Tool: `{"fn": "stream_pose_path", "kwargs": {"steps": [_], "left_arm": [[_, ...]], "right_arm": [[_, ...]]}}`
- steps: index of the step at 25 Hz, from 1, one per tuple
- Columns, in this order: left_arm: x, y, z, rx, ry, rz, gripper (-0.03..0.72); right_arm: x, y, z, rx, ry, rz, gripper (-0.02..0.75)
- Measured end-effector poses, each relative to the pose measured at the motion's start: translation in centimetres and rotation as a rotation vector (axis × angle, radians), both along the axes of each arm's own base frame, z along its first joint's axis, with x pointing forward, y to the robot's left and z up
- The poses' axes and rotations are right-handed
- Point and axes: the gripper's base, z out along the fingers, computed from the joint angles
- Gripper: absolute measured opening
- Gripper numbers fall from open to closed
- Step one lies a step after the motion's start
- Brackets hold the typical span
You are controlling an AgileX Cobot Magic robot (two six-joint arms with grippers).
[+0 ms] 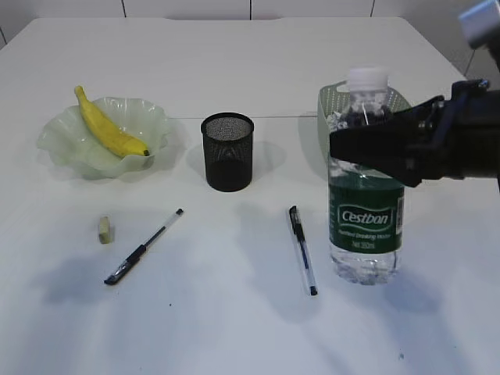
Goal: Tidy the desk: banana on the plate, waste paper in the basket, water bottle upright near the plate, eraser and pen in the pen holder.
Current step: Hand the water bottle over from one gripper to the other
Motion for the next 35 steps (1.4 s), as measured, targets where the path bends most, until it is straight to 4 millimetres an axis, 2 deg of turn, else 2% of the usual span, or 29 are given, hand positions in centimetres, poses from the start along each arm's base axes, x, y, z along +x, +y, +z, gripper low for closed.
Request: {"fn": "stream_pose_path", "kwargs": {"steps": [5,11,16,21,29,35], "left_arm": [[0.1,0.0,0.0,-0.002,-0.007,0.002,0.433],[0.2,0.0,0.1,-0.004,-0.022,0.005,0.433],[0.2,0.0,0.1,-0.006,-0.026,0.006,0.433],[0.3,0.0,0.1,-0.008,-0.033,0.008,0.433],[0.3,0.0,0.1,-0.01,-0.036,0.009,0.433],[1.1,-0.4,0.6,-0.07,-0.125,0.042,0.426]], "right_arm": [[0.4,0.4,1.3,0.082,-0.077,0.028,0.379],[2.4,2.0,3.3,0.167,-0.119,0.145,0.379],[2.9,5.7,4.2,0.18,-0.14,0.278,0.379],[2.6,9.0,4.2,0.18,-0.139,0.386,0.379],[3.1,9.4,3.7,0.163,-0.138,0.377,0.379],[3.1,9.4,3.7,0.161,-0.142,0.378,0.379]]}}
